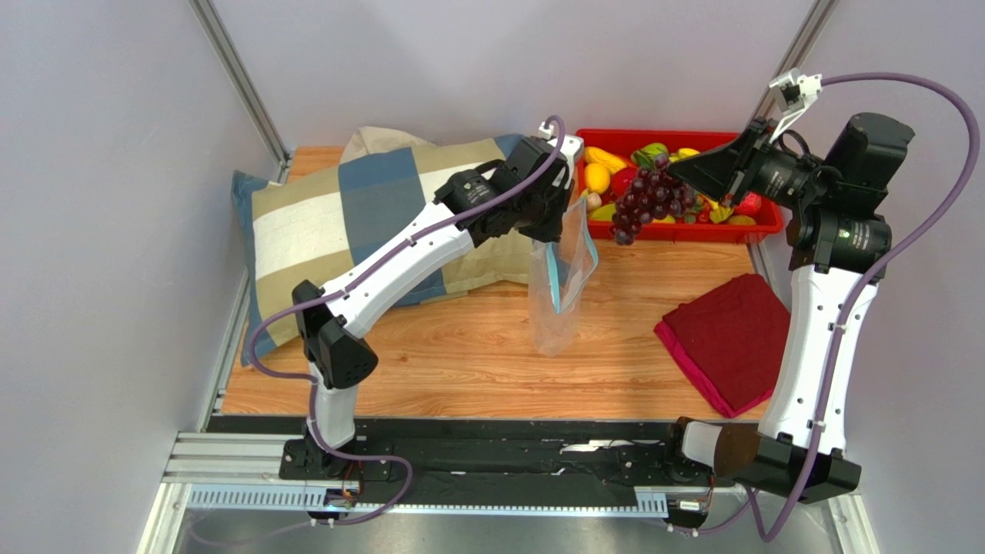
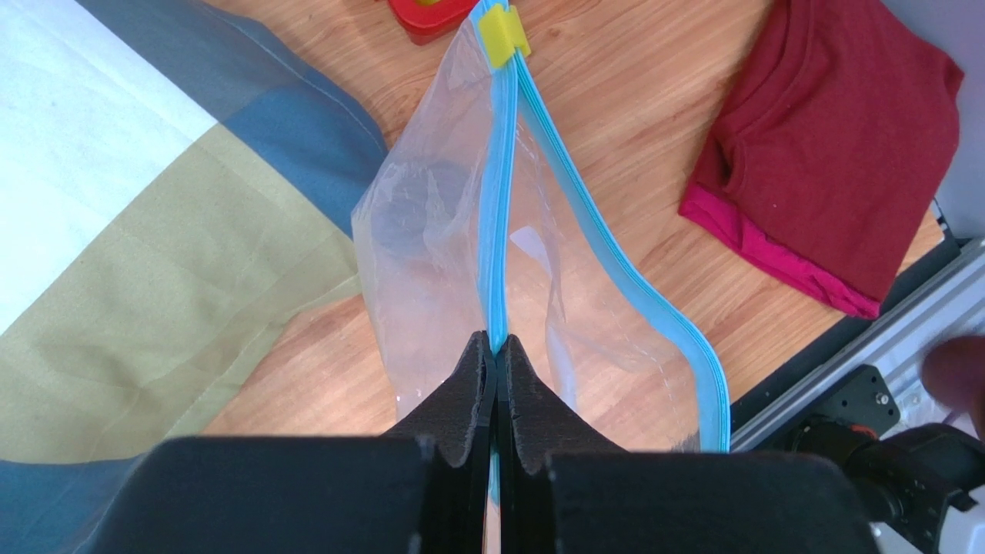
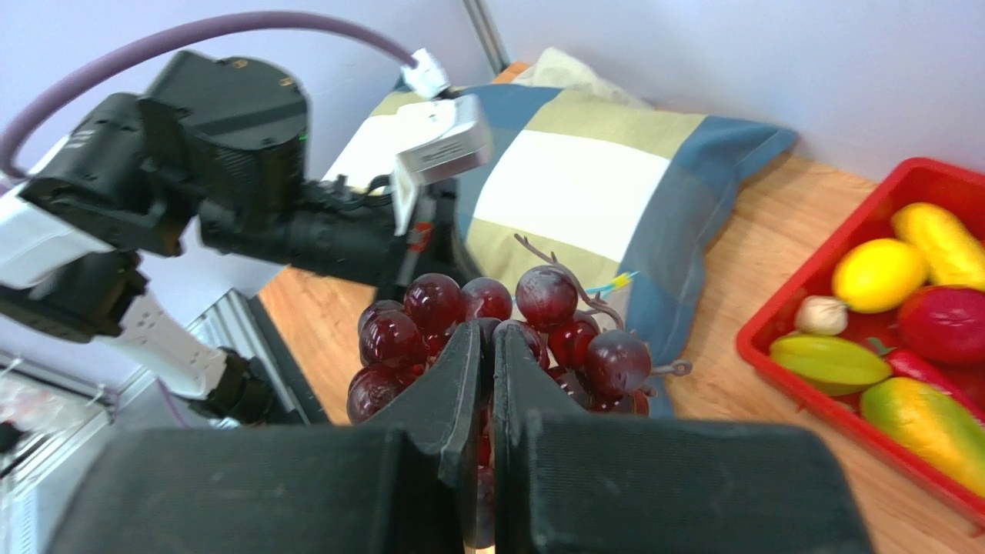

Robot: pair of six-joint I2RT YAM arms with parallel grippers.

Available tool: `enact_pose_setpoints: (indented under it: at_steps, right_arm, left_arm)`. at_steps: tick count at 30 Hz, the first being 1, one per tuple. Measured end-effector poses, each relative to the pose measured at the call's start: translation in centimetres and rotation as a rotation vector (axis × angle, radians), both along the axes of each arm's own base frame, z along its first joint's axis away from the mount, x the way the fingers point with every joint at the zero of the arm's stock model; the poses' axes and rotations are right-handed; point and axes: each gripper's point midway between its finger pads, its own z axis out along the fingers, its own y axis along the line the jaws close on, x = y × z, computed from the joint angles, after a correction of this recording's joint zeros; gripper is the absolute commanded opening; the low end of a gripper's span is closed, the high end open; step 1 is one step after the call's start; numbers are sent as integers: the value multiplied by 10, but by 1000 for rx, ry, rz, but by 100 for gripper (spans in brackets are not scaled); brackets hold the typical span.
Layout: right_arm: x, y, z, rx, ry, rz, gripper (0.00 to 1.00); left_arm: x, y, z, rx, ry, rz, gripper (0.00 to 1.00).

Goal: Place the food in the zip-top bag and seal the zipper
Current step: Place the fake fruit in the zipper food storage bag.

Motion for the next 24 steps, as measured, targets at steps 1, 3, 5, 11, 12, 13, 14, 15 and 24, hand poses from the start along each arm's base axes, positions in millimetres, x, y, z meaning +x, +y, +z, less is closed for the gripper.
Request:
enact_pose_setpoints:
  at_steps: [1,3,5,11,12,13,14,15,24]
  right_arm:
    - [-3,3,-1,10,10,10,0]
    - [-7,9,-4,26,30,28,0]
    - [-10,15,-7,42,53,48,0]
    - [-19,40,-24,70,120,121,0]
    - [-20,45,-27,70,127,133,0]
    - [-21,49,-30,69,132,141,0]
    - [-21,54,-34,64,136,151,0]
    - [-22,59,-37,59,140,162,0]
    - [-18,86,-74,-128,83,153,0]
  left_arm:
    - [1,-1,-2,3,5,2,0]
    - [4,-2,-7,8,14,8,0]
    - [4,-3,-14,20,28,10,0]
    - [4,-3,-21,29,49,17,0]
    - [4,-3,-21,28,50,18,0]
    - [3,-4,-21,25,54,17,0]
    - [3,-4,-21,23,56,16,0]
    - [2,-5,-21,20,59,14,0]
    - [-3,-9,-21,1,84,-7,0]
